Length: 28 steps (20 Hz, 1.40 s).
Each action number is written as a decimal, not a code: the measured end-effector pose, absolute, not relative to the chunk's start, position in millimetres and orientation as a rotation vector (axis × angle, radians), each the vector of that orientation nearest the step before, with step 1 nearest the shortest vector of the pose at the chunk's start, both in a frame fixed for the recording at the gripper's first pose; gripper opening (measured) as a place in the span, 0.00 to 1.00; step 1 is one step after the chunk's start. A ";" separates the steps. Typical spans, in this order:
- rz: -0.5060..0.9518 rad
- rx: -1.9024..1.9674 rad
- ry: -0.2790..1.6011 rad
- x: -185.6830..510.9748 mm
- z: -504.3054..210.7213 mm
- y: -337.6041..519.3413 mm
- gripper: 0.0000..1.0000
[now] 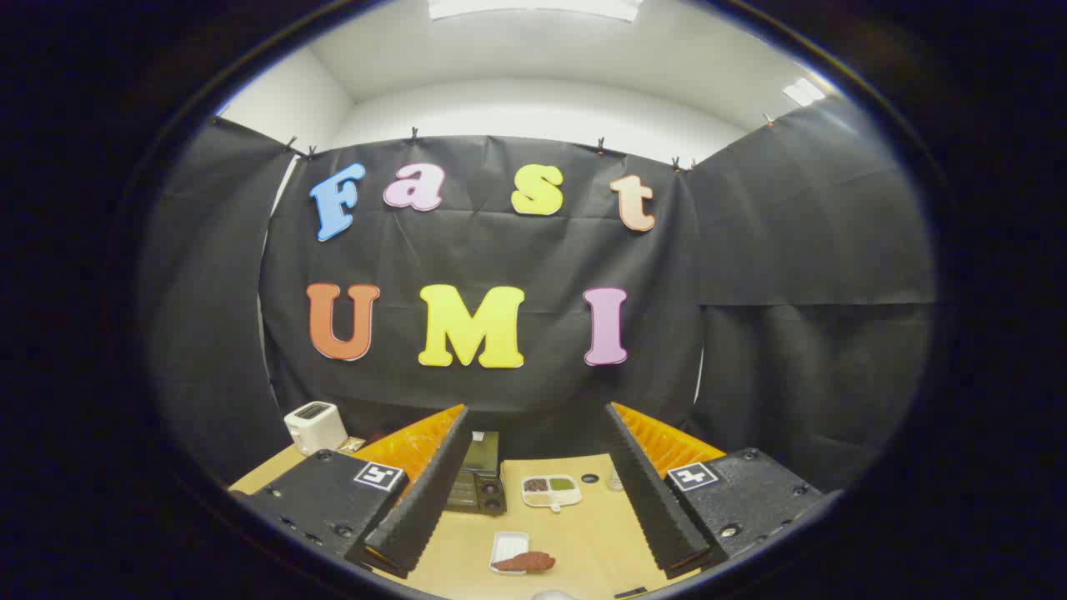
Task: Open the toaster oven, put the food inside, and close the toaster oven door.
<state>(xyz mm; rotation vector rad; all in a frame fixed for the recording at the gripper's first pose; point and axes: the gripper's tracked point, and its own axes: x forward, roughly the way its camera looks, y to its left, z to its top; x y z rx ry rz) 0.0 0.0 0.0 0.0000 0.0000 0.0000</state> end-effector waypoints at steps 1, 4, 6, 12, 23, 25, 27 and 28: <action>0.005 0.000 0.003 1.0 0.2 2.3 1.00; 0.020 -0.007 0.018 7.2 -5.0 9.9 1.00; 0.030 -0.007 0.025 10.1 -7.7 14.9 1.00; 0.042 -0.003 0.044 21.1 -18.0 23.8 1.00; 0.104 -0.054 0.125 103.4 -97.4 108.4 1.00; 0.141 -0.072 0.149 121.5 -121.7 136.1 1.00; 0.178 -0.077 0.166 139.5 -144.3 163.0 1.00; 0.203 -0.069 0.191 149.1 -156.6 177.9 1.00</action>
